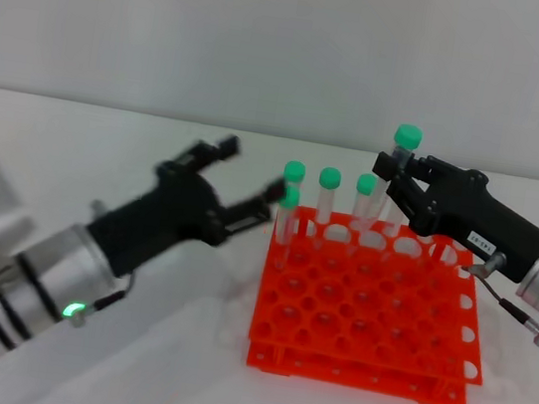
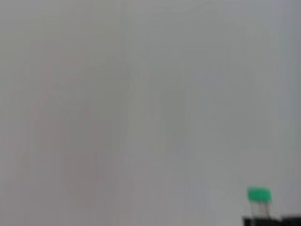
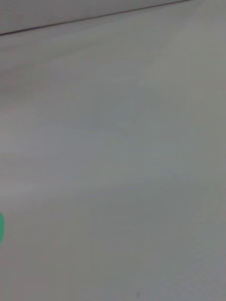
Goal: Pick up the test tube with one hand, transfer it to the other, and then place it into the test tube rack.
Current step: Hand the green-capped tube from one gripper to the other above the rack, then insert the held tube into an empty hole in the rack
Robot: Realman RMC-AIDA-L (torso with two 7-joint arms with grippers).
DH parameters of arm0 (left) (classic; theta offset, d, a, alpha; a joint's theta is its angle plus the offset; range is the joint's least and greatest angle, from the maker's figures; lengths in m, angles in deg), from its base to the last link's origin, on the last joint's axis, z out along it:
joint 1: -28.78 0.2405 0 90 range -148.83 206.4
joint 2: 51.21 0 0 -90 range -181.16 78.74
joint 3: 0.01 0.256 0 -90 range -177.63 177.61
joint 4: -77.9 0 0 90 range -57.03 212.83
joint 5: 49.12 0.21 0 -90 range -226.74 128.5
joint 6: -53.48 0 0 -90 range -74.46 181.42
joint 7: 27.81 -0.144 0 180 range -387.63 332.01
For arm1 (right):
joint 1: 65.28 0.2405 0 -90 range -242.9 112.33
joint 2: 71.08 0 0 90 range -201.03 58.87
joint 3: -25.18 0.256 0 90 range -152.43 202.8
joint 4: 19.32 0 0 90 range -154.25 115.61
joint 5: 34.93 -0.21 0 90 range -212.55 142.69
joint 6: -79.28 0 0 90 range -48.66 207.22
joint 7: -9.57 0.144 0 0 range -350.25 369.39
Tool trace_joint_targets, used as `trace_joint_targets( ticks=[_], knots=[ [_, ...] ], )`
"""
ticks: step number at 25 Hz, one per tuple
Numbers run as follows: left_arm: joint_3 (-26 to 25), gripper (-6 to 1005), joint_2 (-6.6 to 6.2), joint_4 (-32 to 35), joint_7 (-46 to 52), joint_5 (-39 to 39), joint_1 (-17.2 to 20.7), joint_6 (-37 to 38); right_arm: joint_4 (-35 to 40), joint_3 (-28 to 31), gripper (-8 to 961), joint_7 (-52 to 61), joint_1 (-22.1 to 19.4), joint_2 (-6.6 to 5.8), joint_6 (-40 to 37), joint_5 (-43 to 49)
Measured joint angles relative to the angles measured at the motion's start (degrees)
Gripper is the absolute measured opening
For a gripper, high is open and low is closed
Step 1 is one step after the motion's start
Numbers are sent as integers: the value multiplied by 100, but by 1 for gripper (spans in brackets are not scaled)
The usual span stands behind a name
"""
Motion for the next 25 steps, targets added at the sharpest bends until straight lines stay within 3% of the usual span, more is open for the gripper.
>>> trace_joint_targets(
  ticks=[7, 12, 17, 25],
  knots=[
    [-11, 881, -25, 2, -22, -1470, 830, 724, 303, -30, 222, -306, 0, 90, 561, 21],
    [-14, 881, -34, -2, -263, -2093, 1368, 949, 478, -51, 224, -381, -7, 96, 682, 26],
    [-22, 880, -47, -207, -589, -2569, 1662, 910, 512, -99, 226, -521, 48, 113, 772, 32],
    [-32, 880, -53, -543, -753, -2923, 1822, 898, 778, -365, 230, -822, 102, 134, 1172, 27]
  ],
)
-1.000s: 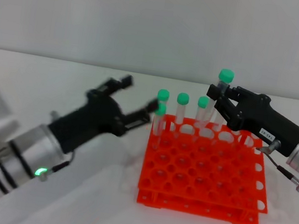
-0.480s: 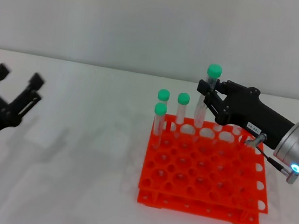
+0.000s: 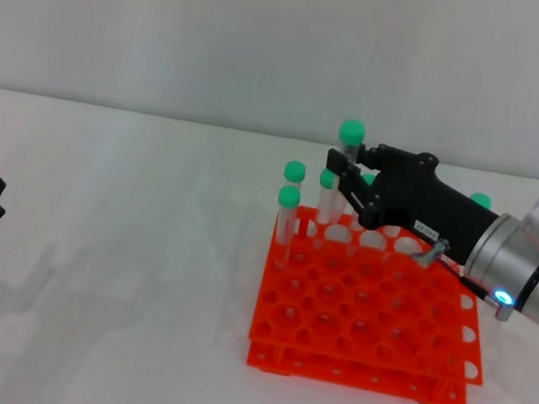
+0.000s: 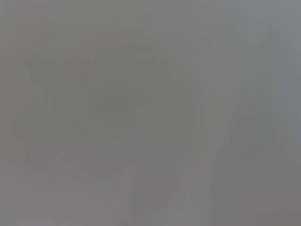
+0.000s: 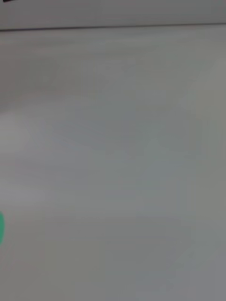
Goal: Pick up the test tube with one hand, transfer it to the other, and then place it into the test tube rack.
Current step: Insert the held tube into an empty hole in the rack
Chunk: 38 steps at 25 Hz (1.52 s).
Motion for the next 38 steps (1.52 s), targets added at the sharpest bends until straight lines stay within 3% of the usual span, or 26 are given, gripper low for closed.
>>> trace_joint_targets(
  ticks=[6, 18, 25, 33, 38],
  knots=[
    [-1, 880, 0, -95, -3, -101, -2, -51, 186, -380, 232, -7, 38, -3, 117, -43],
    [1, 879, -18, -102, -3, -107, -129, -169, 211, -603, 238, -80, 1, -5, 473, -150],
    [1, 879, -18, -105, 12, -101, -150, -221, 249, -1414, 241, -922, 16, -5, 645, -1571],
    [1, 879, -18, -105, 23, -84, -146, -226, 284, -1895, 245, -1061, -11, -5, 671, -2003],
    [1, 878, -17, -105, 22, -83, -150, -235, 314, -2315, 247, -1591, -45, -5, 668, -2894]
  ],
)
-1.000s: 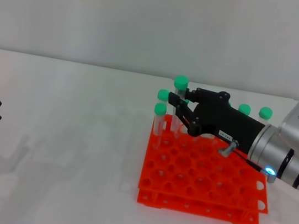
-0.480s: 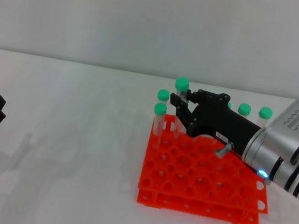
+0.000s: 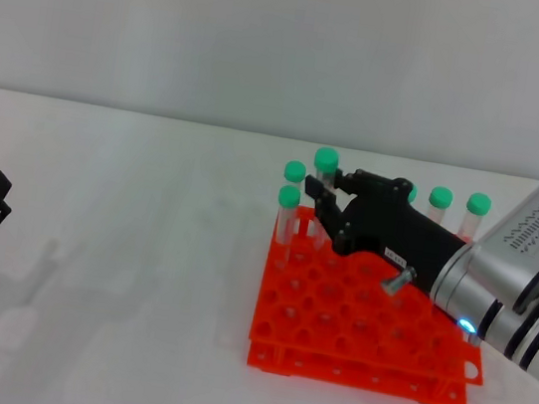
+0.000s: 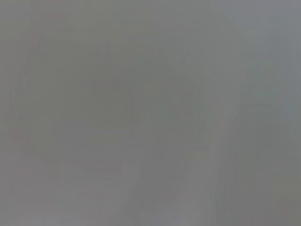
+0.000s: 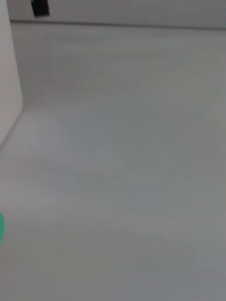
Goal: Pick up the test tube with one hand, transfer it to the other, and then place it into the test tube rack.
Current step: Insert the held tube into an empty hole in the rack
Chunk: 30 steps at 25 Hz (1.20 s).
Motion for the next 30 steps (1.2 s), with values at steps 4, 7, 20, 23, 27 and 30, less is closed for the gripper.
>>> trace_joint_targets(
  ticks=[4, 7, 20, 23, 27, 30],
  knots=[
    [0, 878, 0, 0, -1, -11, 6, -59, 0, -162, 249, -222, -4, 0, -10, -425],
    [0, 878, 0, 0, -7, -16, 6, -84, 0, -294, 250, -237, 6, 1, 9, -486],
    [0, 877, 0, 0, -16, -13, 2, -190, 98, -500, 256, -241, 167, 0, 388, -674],
    [0, 877, 0, 0, -16, -12, 12, -190, 127, -563, 258, -254, 195, 0, 448, -719],
    [0, 877, 0, 0, -10, -11, 25, -190, 146, -612, 259, -311, 227, 0, 548, -809],
    [0, 877, 0, 0, -13, -12, 29, -189, 150, -621, 261, -314, 241, 0, 589, -816]
  ],
)
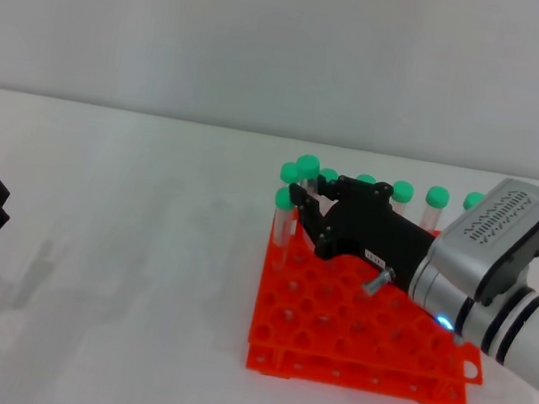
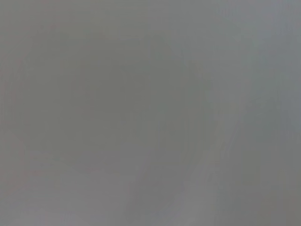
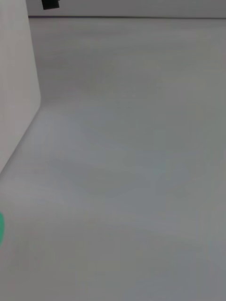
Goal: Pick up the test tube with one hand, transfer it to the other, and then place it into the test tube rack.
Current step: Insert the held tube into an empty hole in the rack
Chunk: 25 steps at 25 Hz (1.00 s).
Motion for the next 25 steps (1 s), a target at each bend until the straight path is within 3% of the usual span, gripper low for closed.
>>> trace_joint_targets(
  ticks=[25],
  knots=[
    [0, 876, 0, 0, -8, -12, 30, -14, -30, -284, 272, -10, 14, 0, 346, -305]
  ],
)
